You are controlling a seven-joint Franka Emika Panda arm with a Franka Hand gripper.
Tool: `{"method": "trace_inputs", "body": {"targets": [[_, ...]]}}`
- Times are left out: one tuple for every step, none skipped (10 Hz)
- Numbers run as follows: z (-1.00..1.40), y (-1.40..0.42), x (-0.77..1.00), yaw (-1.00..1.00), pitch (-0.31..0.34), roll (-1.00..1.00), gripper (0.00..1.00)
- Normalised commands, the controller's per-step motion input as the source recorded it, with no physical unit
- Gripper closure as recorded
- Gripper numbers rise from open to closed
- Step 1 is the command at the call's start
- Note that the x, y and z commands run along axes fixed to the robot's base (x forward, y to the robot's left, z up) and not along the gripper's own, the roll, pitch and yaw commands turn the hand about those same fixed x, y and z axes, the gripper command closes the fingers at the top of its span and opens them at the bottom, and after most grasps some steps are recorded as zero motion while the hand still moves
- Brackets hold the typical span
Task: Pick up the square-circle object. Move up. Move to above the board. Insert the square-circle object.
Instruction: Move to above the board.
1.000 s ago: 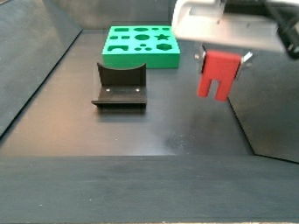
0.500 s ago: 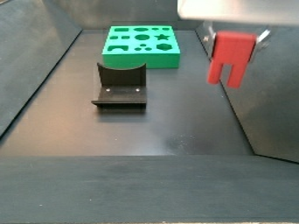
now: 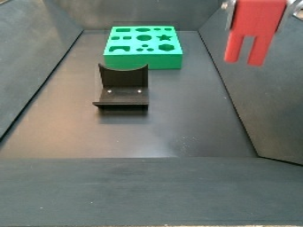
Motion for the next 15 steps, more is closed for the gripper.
{"method": "trace_inputs", "body": {"targets": [[1.00, 0.13, -0.06, -0.04, 0.071, -0.03, 1.00], [1.00, 0.12, -0.05, -0.04, 0.071, -0.03, 1.00], [1.00, 0.12, -0.05, -0.04, 0.072, -0.03, 1.00], [1.00, 0.11, -0.04, -0.04, 0.072, -0.03, 1.00], [1.00, 0.11, -0.04, -0.04, 0.068, -0.03, 1.00], [1.00, 0.11, -0.03, -0.04, 0.069, -0.04, 1.00], [0.99, 0.10, -0.03, -0.04, 0.067, -0.04, 1.00], [0.77, 0.08, -0.02, -0.04, 0.069, -0.04, 1.00], [0.60, 0.06, -0.01, -0.04, 0.071, -0.04, 1.00], [0.50, 0.05, 0.00, -0.04, 0.072, -0.04, 1.00], [0.23, 0.04, 0.00, -0.05, 0.076, -0.03, 1.00], [-0.03, -1.00, 0.34, 1.00, -0.084, 0.23, 1.00], [-0.05, -1.00, 0.34, 1.00, -0.092, 0.25, 1.00], [-0.05, -1.00, 0.34, 1.00, -0.108, 0.31, 1.00], [-0.05, -1.00, 0.34, 0.67, -0.093, 0.18, 1.00]]}}
